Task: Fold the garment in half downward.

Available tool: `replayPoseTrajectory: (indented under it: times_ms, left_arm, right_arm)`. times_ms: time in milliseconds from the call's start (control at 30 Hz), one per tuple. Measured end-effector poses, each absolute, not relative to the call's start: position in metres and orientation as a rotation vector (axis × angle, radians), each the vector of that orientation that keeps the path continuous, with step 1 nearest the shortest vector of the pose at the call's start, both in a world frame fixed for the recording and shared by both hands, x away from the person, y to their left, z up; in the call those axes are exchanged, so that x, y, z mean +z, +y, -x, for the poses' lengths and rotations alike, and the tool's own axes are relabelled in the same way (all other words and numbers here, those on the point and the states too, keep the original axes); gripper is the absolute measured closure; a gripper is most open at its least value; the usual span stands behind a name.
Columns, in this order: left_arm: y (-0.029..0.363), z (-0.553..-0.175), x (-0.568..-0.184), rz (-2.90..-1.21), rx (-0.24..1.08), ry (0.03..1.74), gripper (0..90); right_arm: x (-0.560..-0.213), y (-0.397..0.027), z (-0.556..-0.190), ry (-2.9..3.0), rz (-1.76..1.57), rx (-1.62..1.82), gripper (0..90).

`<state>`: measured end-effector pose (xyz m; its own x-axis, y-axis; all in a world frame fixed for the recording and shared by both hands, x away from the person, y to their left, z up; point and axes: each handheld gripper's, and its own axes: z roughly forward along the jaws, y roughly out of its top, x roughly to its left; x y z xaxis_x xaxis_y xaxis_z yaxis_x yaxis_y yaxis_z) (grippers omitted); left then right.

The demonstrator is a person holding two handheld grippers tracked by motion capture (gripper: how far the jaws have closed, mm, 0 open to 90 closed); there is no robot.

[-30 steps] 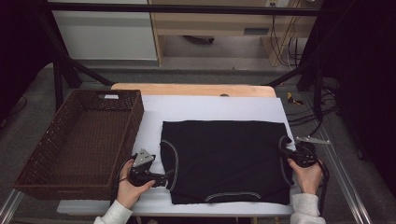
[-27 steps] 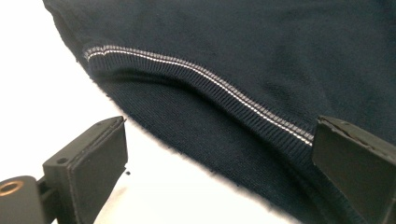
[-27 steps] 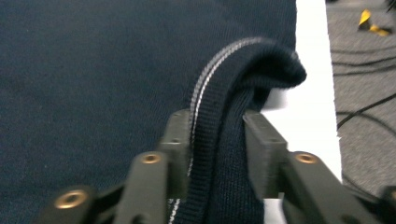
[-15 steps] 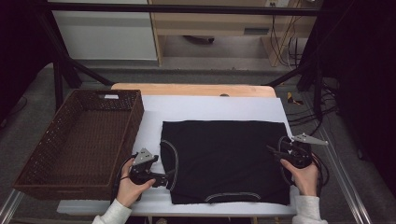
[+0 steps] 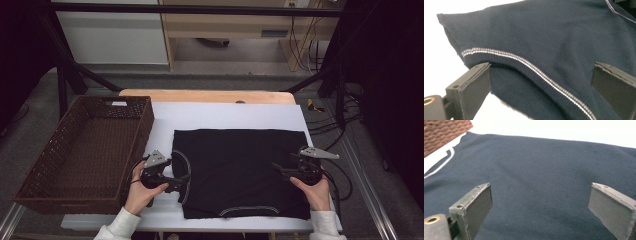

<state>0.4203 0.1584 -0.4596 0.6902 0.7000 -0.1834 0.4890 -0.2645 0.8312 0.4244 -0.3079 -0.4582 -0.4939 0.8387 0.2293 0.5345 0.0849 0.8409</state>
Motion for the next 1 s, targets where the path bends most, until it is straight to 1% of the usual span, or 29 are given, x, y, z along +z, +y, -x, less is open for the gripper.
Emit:
replayPoseTrajectory:
  times_ms: [133,333,533,700,1000]
  left_arm:
    - [0.155,-0.426,-0.456,-1.94,0.284,0.903,2.5]
    - [0.154,-0.436,-0.447,-1.934,0.312,0.907,2.6]
    - [0.151,-0.45,-0.439,-1.923,0.322,0.937,3.0]
    - [0.149,-0.462,-0.437,-1.935,0.353,0.956,2.6]
    - [0.144,-0.481,-0.436,-1.939,0.368,1.003,2.7]
  right_arm:
    - [-0.458,-0.306,-0.42,2.069,-1.353,1.364,3.3]
    - [-0.456,-0.307,-0.415,2.066,-1.34,1.367,2.8]
    - [-0.456,-0.304,-0.414,2.078,-1.345,1.356,2.8]
    - [-0.456,-0.303,-0.414,2.087,-1.341,1.349,2.6]
    - [-0.457,-0.302,-0.414,2.106,-1.337,1.322,2.3]
